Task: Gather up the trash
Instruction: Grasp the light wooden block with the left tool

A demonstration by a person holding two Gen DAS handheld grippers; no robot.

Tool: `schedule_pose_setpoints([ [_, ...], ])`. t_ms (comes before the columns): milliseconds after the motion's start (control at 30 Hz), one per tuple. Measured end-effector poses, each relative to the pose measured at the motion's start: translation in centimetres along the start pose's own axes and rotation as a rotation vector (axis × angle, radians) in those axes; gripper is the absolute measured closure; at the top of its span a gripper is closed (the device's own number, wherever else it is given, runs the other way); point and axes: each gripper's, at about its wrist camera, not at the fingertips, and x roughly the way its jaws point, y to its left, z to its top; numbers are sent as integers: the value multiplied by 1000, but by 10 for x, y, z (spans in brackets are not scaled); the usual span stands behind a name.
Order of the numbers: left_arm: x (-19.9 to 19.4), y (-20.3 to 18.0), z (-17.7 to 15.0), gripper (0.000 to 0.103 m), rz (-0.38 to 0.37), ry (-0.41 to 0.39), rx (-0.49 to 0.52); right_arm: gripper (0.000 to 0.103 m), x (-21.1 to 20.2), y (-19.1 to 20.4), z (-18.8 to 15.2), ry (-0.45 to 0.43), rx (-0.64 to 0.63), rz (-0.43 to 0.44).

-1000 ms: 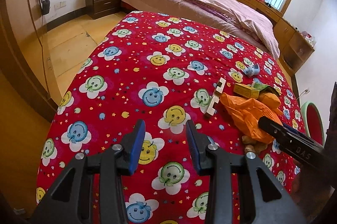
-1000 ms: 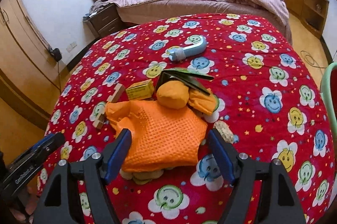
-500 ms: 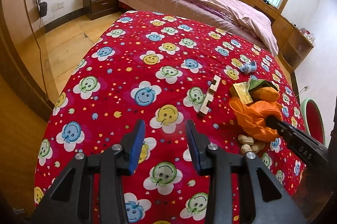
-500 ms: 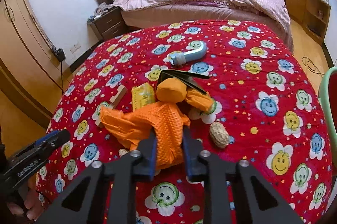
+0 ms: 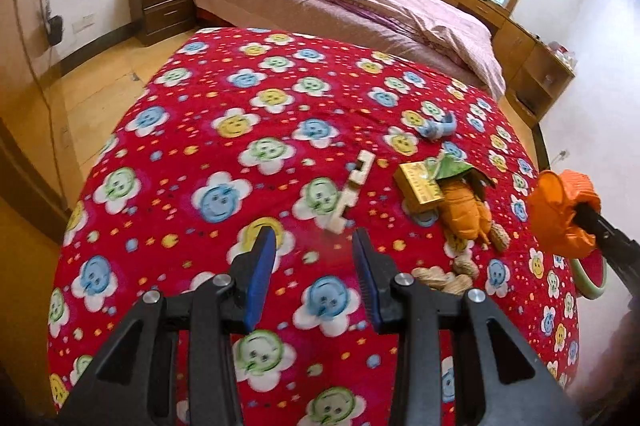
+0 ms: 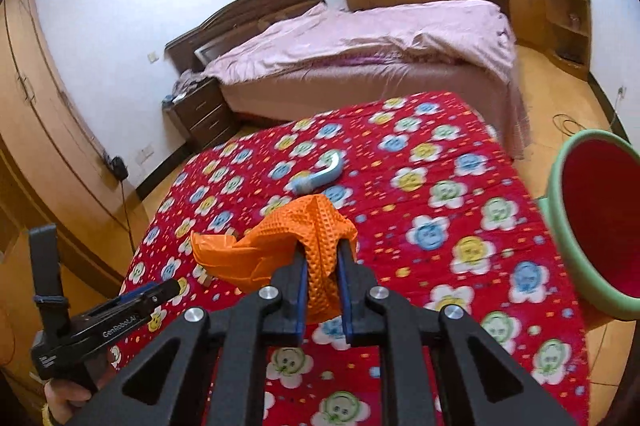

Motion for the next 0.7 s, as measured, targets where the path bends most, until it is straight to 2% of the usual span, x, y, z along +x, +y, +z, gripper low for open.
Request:
schedule_pose_setpoints([
  [200, 18, -18, 9, 64, -10, 18, 77, 88, -17, -24, 1, -27, 40, -61],
  [500, 49, -24, 12, 64, 39, 66, 121, 88, -28, -50, -5, -35, 98, -107],
  [700, 55, -28, 12, 66, 74, 33, 149, 88, -27, -56, -10, -24, 109, -104],
])
